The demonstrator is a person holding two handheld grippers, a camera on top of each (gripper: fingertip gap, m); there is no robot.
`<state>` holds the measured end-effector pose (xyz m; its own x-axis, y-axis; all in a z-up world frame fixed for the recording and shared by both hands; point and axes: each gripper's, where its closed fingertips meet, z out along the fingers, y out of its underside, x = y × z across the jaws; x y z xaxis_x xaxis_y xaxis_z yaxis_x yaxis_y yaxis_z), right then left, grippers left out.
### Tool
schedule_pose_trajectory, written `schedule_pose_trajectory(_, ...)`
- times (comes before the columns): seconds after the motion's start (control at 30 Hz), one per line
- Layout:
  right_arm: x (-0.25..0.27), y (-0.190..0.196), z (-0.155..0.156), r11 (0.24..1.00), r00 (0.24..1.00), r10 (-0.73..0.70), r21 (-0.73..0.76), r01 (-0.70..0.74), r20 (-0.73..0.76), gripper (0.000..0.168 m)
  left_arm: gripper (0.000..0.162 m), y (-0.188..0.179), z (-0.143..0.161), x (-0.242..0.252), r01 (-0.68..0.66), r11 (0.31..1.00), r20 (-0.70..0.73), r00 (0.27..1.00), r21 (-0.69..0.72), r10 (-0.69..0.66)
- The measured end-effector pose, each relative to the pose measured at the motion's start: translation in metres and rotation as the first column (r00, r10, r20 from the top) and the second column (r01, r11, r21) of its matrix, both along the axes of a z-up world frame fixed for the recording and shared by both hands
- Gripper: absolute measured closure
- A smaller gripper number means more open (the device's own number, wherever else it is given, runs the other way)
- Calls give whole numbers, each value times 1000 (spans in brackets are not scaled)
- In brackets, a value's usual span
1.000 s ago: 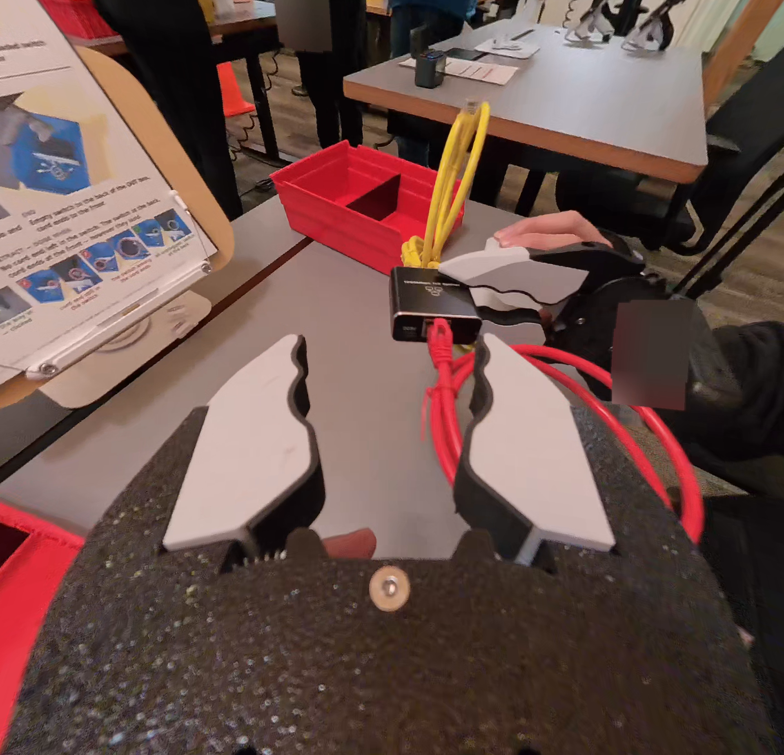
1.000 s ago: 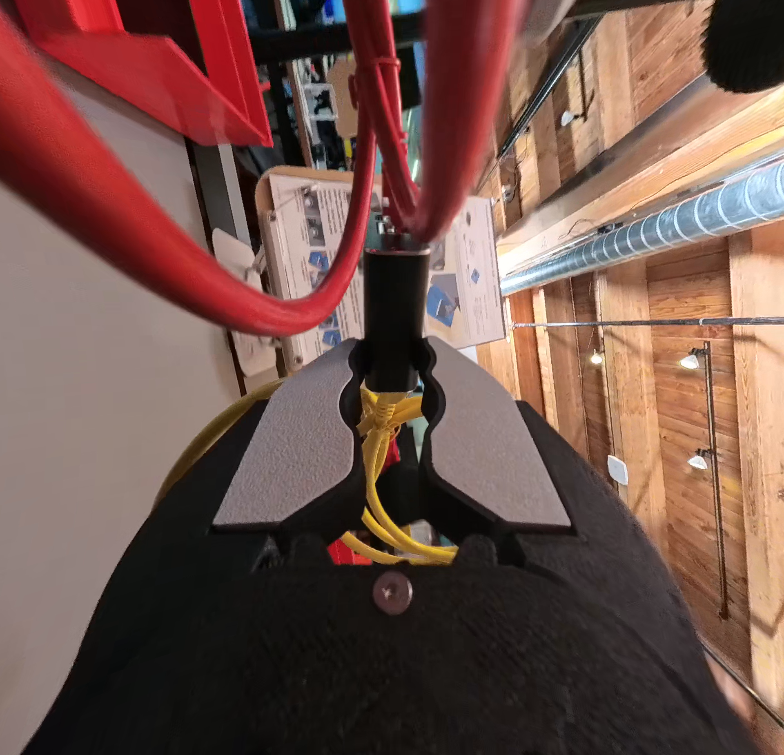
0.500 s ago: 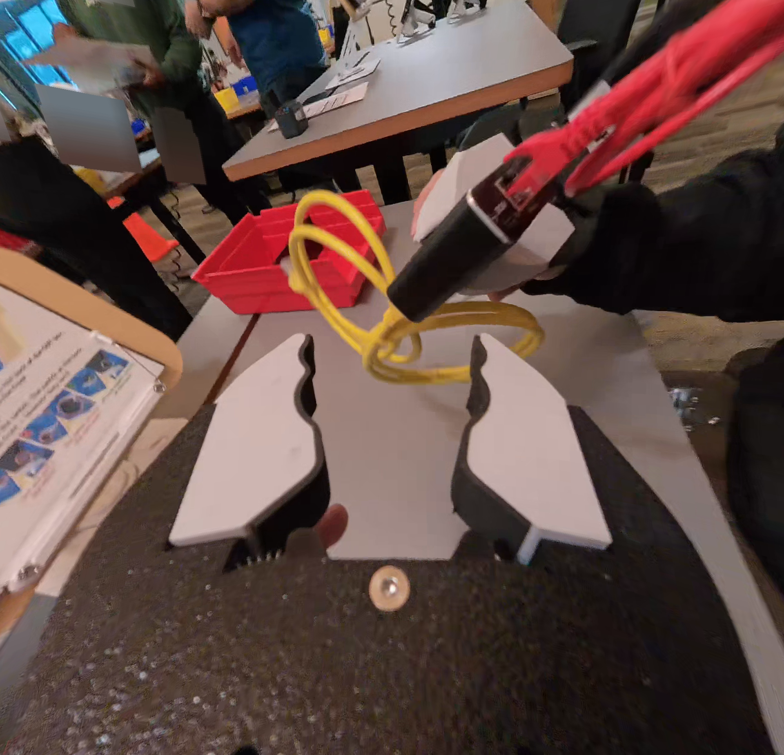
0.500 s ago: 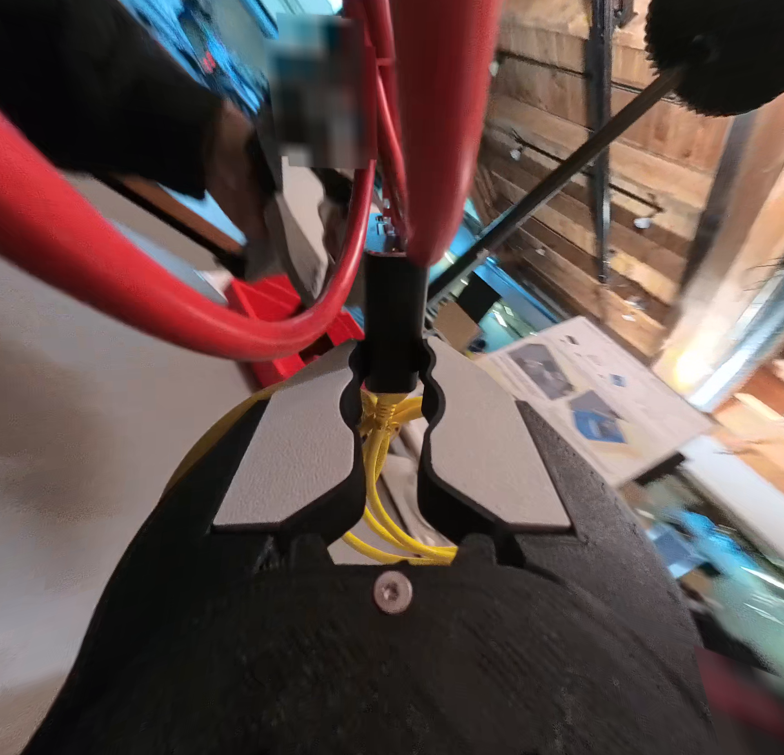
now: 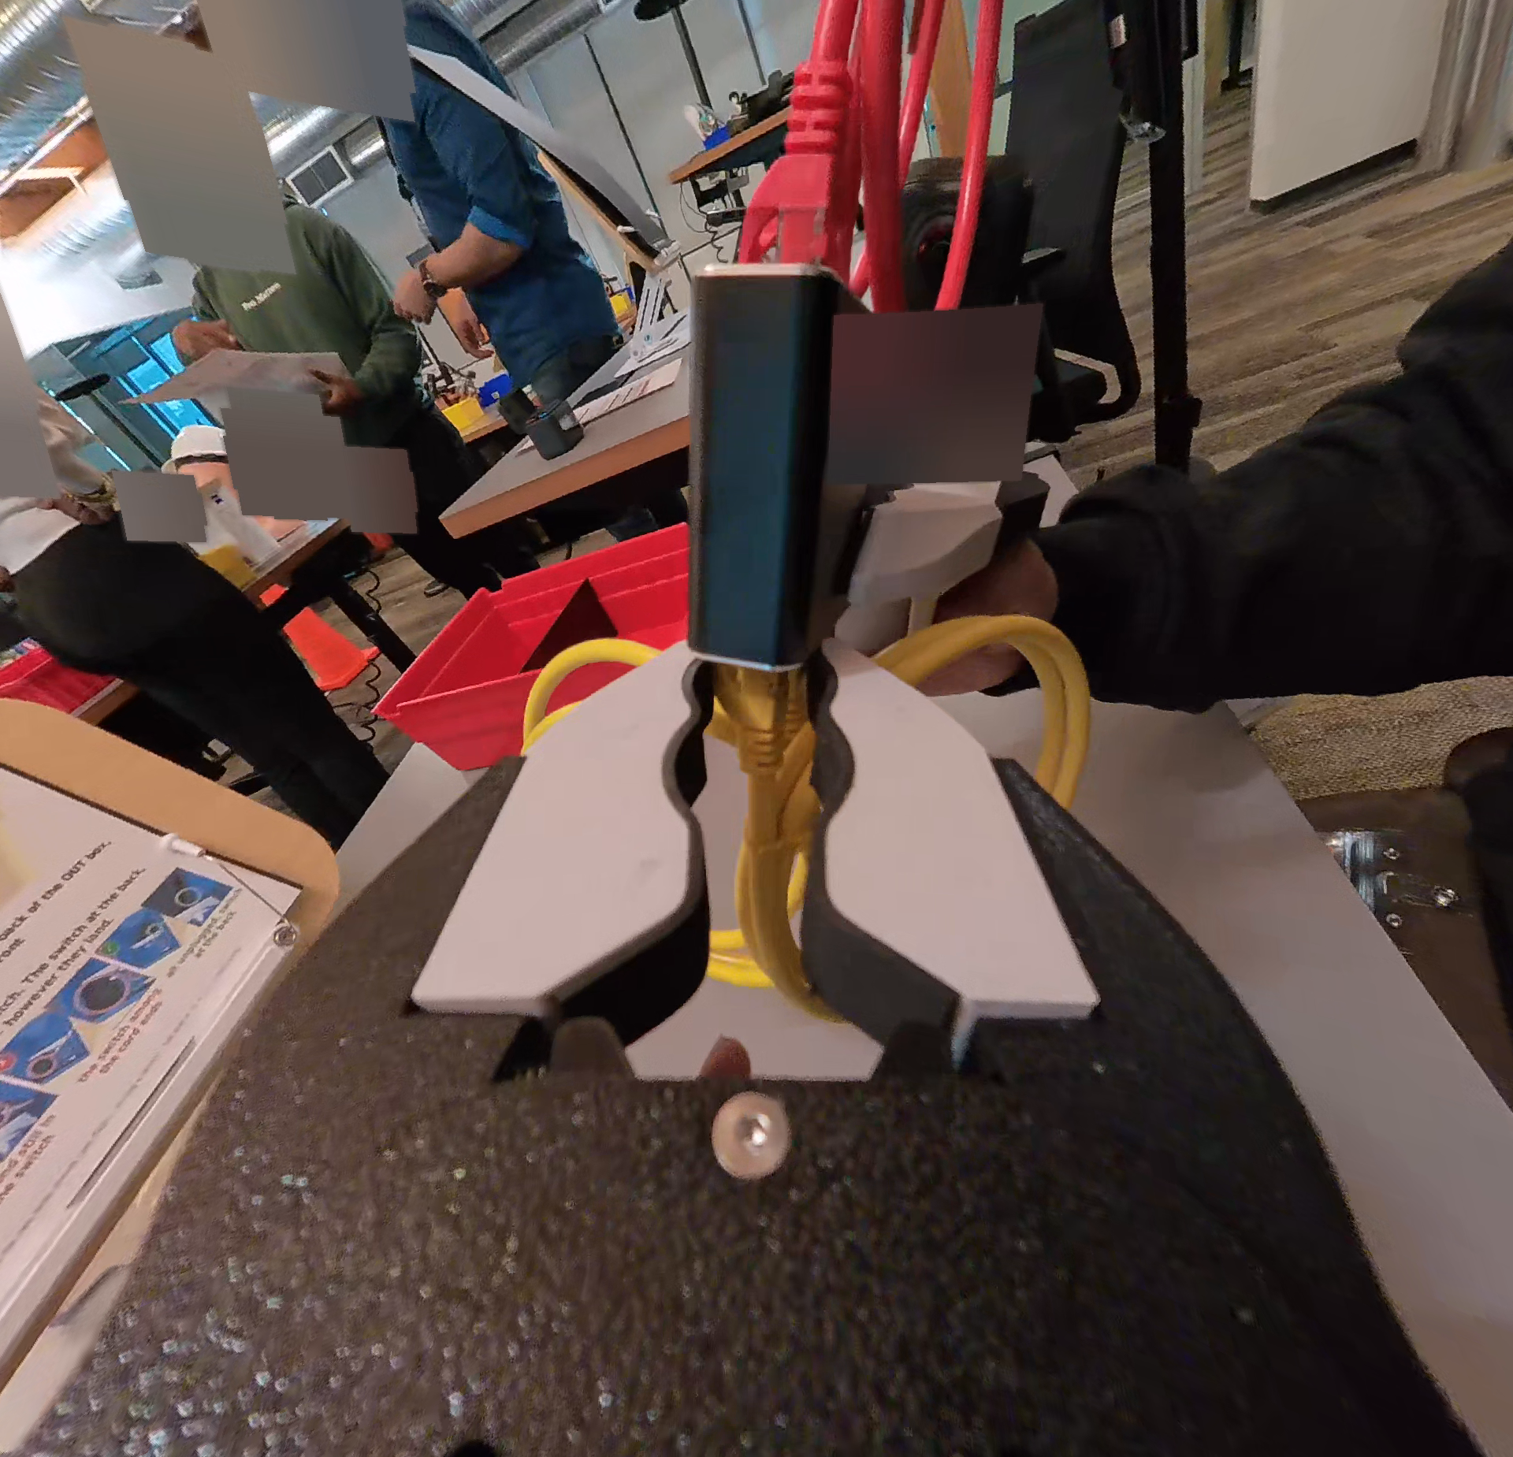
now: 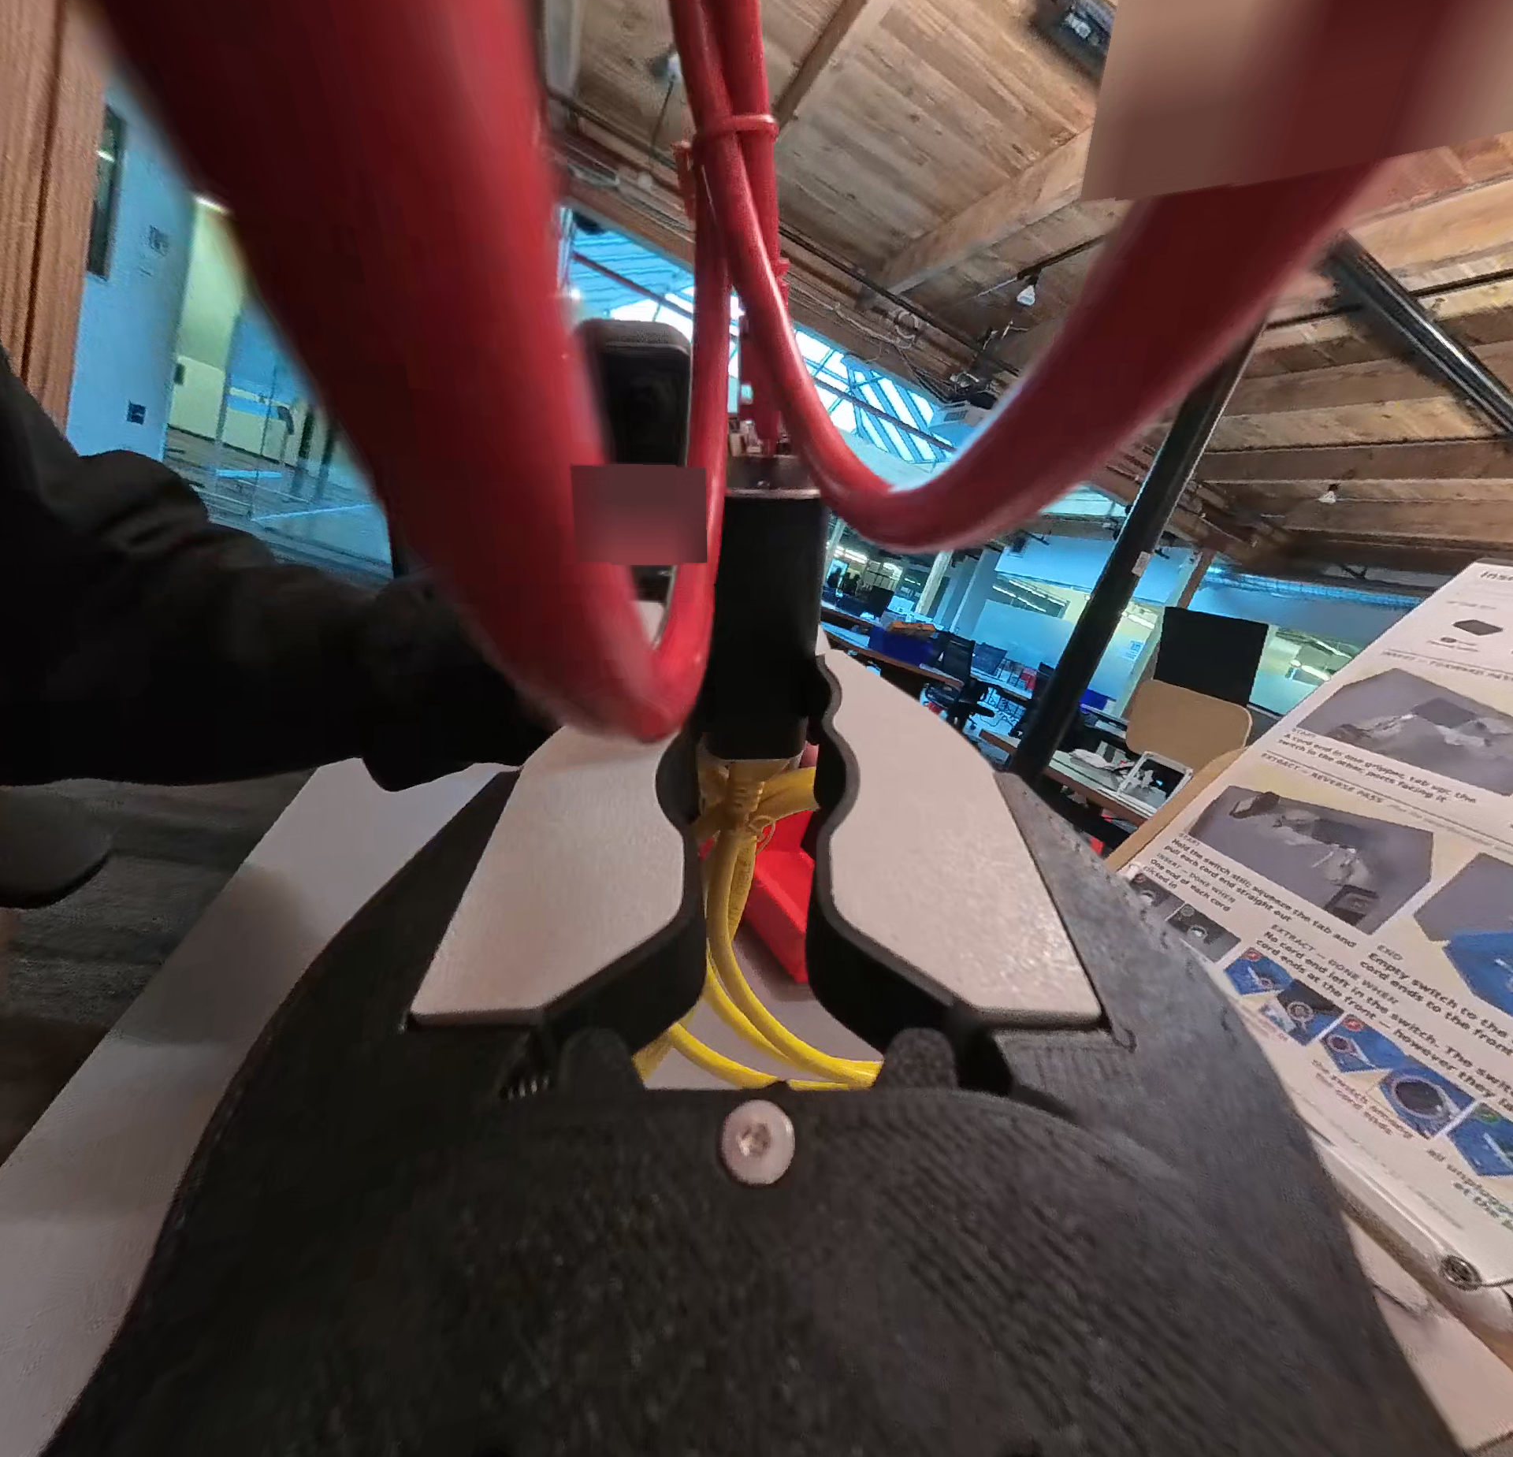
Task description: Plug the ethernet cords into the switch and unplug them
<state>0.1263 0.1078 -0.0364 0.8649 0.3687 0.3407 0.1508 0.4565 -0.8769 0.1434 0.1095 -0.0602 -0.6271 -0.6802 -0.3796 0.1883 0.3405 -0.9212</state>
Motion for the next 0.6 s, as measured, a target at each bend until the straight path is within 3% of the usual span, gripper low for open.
schedule_pose_trajectory(0.17, 5, -1, -2, 1000, 997, 16, -13, -17, -76, 142, 145, 3, -1, 1, -72, 997, -7, 997, 33, 72)
schedule_pose_trajectory(0.33, 33, 3, -2, 988, 975, -100, -137, 73, -200, 132, 148, 28, 4, 12, -312, 936, 86, 950, 163, 301)
schedule_pose_trajectory(0.47, 51, -2, -14, 953, 938, -227, -257, 159, -261, 104, 148, 61, 6, 17, -576, 736, 246, 817, 355, 521)
schedule_pose_trajectory(0.53, 55, -5, -8, 965, 872, -230, -221, 145, -432, 100, 148, 72, 9, 19, -687, 567, 366, 724, 454, 585)
schedule_pose_trajectory(0.6, 53, -5, -1, 986, 801, -160, -127, 105, -577, 92, 148, 69, 8, 23, -731, 436, 463, 676, 525, 574)
